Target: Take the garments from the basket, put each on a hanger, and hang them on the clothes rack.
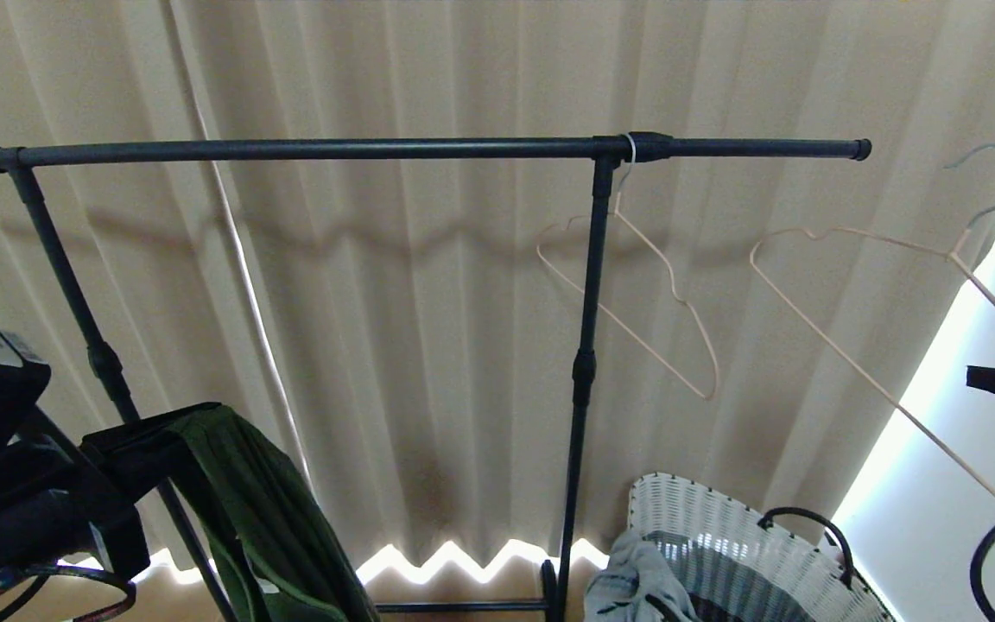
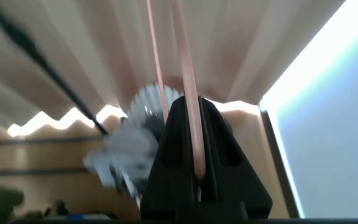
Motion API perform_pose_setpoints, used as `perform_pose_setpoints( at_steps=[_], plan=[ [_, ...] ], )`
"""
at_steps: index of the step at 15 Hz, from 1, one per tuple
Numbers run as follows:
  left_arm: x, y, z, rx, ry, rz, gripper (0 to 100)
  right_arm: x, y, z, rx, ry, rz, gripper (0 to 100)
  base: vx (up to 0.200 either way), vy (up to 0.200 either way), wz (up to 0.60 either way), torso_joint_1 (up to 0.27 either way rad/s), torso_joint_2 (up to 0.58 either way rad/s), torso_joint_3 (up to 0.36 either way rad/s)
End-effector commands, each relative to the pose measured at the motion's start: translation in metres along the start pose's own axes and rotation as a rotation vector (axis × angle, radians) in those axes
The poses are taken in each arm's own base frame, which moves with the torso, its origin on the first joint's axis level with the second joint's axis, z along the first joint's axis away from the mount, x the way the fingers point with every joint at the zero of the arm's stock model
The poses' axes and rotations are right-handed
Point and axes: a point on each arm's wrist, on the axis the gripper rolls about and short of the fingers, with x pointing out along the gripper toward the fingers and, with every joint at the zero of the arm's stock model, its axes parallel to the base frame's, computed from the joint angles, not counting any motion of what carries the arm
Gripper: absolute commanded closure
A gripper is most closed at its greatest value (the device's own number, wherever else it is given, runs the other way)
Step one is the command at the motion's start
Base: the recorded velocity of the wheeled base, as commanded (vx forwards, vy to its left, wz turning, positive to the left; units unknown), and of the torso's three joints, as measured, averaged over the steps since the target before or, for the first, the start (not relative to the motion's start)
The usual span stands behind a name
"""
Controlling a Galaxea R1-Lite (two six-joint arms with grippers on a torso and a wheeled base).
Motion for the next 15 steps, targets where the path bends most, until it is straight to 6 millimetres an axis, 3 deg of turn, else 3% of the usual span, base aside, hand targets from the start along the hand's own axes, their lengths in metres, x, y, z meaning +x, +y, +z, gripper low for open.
perform_pose_setpoints(
  at_steps=[1, 7, 11, 15],
  plan=[
    [0.000, 0.000, -0.002, -0.004, 0.008, 0.000, 100, -0.019, -0.002, -0.017, -0.004, -0.020, -0.002, 100, -0.200, 0.000, 0.00, -0.007, 0.00, 0.002],
    [-0.002, -0.001, -0.010, -0.108, 0.023, 0.009, 100, -0.027, -0.004, -0.036, -0.002, -0.008, -0.007, 100, -0.200, 0.000, 0.00, -0.003, 0.00, 0.002],
    [0.013, 0.006, -0.002, -0.164, -0.030, 0.025, 100, -0.026, -0.004, -0.038, -0.003, 0.000, -0.005, 100, 0.000, 0.000, 0.00, 0.000, 0.00, 0.000],
    [0.022, 0.012, -0.006, -0.168, -0.013, 0.050, 100, -0.032, -0.003, -0.039, -0.021, -0.023, 0.006, 100, 0.000, 0.000, 0.00, 0.000, 0.00, 0.000]
  ],
)
